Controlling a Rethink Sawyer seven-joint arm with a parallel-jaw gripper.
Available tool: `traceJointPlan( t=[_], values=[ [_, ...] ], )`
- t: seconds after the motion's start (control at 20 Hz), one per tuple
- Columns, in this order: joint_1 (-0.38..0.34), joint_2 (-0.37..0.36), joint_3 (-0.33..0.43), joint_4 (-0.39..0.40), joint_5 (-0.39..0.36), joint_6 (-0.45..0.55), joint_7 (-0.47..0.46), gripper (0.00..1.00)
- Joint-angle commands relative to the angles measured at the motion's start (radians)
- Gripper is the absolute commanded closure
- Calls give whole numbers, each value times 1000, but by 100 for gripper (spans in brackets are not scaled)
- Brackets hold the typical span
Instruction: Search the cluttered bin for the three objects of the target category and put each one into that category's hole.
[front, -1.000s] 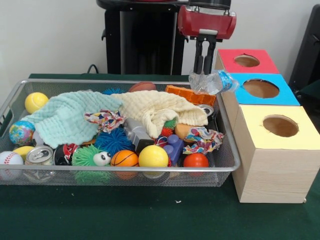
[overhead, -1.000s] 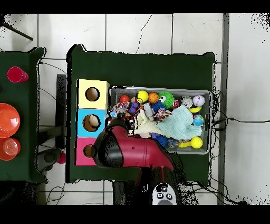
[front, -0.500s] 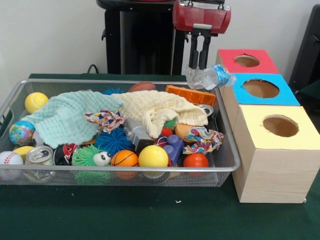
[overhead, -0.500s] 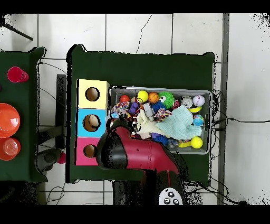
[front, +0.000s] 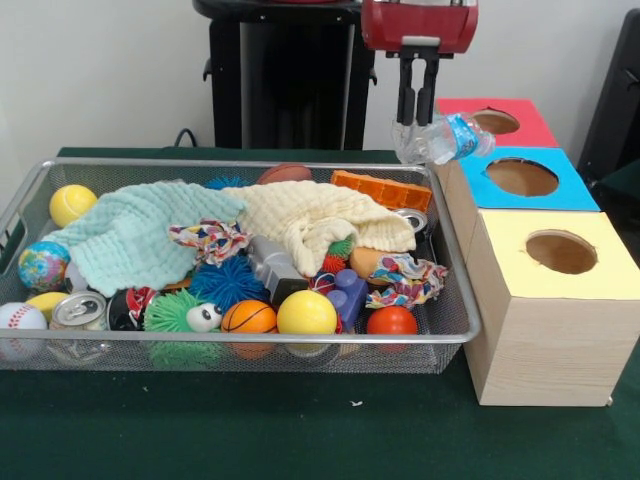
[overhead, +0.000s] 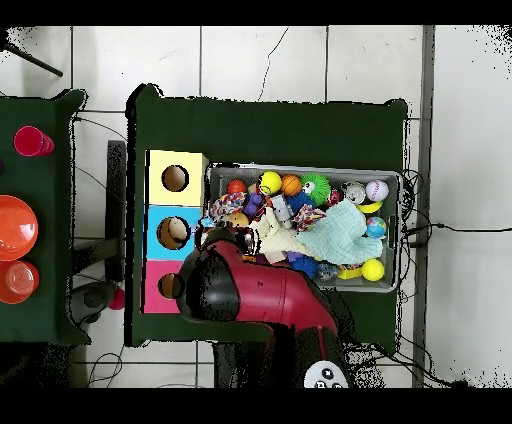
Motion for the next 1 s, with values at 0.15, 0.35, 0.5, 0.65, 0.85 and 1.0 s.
traceJointPlan(
  t=[0.15, 0.35, 0.5, 0.65, 0.85, 1.0],
  values=[
    [-88, -6, 179, 119, 93, 92, 148, 100],
    [-147, 2, 259, 156, 119, 42, 151, 100],
    [-198, 16, 326, 189, 126, -12, 165, 100],
    [-241, 28, 379, 215, 120, -53, 174, 100],
    [-293, 42, 453, 253, 117, -101, 206, 100],
    [-321, 52, 499, 270, 118, -119, 226, 100]
  ],
)
